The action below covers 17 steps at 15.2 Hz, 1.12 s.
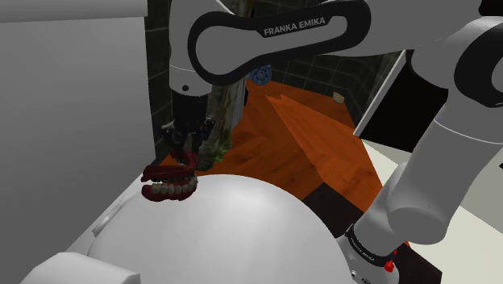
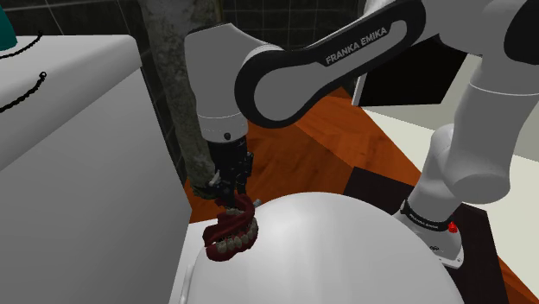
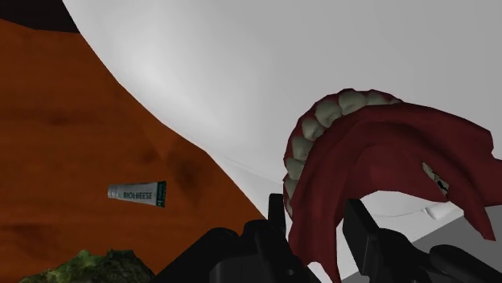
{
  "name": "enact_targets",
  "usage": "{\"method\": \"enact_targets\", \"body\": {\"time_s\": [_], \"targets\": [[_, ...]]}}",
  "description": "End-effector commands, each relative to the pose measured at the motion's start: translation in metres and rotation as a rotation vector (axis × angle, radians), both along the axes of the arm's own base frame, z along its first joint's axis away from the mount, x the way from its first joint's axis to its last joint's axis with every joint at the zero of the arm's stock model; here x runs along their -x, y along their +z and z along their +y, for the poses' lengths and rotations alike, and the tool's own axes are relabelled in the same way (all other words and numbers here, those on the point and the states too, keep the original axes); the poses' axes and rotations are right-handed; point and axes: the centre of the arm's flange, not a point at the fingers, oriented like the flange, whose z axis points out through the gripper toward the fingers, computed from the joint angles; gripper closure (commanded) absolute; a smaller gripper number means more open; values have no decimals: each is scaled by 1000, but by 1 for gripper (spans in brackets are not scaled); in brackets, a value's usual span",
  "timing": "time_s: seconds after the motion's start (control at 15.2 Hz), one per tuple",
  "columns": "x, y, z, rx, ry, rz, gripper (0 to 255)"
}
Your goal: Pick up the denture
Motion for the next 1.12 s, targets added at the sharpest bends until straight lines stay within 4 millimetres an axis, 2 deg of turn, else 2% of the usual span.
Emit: {"method": "enact_targets", "body": {"time_s": [0.0, 0.92, 1.06], "targets": [[1, 5, 0, 0, 1, 1, 255], [1, 79, 0, 0, 1, 1, 255], [1, 80, 0, 0, 1, 1, 255]]}}
